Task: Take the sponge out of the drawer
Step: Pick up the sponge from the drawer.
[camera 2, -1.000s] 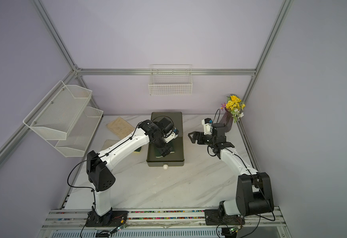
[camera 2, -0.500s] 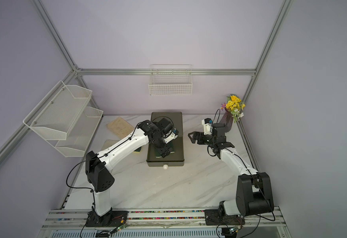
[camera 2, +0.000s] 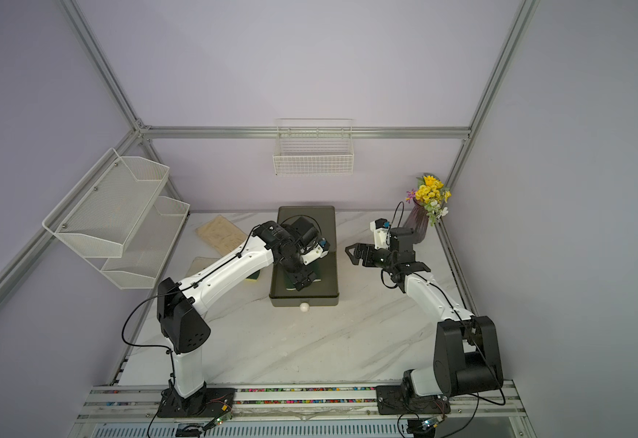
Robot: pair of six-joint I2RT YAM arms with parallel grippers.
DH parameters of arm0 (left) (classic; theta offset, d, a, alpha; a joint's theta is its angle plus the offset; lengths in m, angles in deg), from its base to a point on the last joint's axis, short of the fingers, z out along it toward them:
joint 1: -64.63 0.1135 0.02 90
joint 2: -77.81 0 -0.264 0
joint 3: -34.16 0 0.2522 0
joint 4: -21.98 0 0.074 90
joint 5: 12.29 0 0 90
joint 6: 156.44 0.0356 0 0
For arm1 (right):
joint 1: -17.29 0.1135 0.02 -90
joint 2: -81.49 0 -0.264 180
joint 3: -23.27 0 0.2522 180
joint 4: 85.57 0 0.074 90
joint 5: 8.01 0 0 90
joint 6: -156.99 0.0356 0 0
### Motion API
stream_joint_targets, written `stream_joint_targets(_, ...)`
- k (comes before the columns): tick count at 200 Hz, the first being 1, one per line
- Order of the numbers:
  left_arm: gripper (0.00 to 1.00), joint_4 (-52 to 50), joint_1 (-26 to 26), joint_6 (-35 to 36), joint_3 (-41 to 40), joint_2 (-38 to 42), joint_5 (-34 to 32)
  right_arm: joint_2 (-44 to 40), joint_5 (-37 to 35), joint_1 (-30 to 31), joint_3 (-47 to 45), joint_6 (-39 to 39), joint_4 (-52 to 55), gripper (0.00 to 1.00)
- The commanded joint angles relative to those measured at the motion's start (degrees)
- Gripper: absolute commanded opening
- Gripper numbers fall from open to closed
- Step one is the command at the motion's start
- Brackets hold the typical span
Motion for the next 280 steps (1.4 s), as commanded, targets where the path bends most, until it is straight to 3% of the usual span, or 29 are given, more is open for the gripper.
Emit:
stream_joint_targets(1,0.86,-0.45,-0.18,1.04,-0.24,0.38,-0.18,0.38,0.52,-0.09,-0.64,0.0,-1.53,0.97)
stream_joint_targets(108,0.89,-0.44,-0.13,0.92,-0.46,-1.42,-0.6,0.64,0.54,-0.08,-0.59,-0.04,-1.53,0.97)
stream_joint_targets(179,0.72,0.12,-0.15,0.62,-0.59,-0.69,-1.46,0.73,0.44,-0.02,-0.65,-0.08,-1.53,0.97)
stream_joint_targets(207,0.54,1.43,-0.08,0.45,-0.9,0.62,-2.38,0.77,0.3,-0.09,-0.62,-0.08,-1.53,0.97)
stream_joint_targets(280,0.54,2.72,-0.16,-0.86,0.16,5.62,-2.41,0.86,0.33,-0.09,-0.65,-0.06,-1.53,0.97)
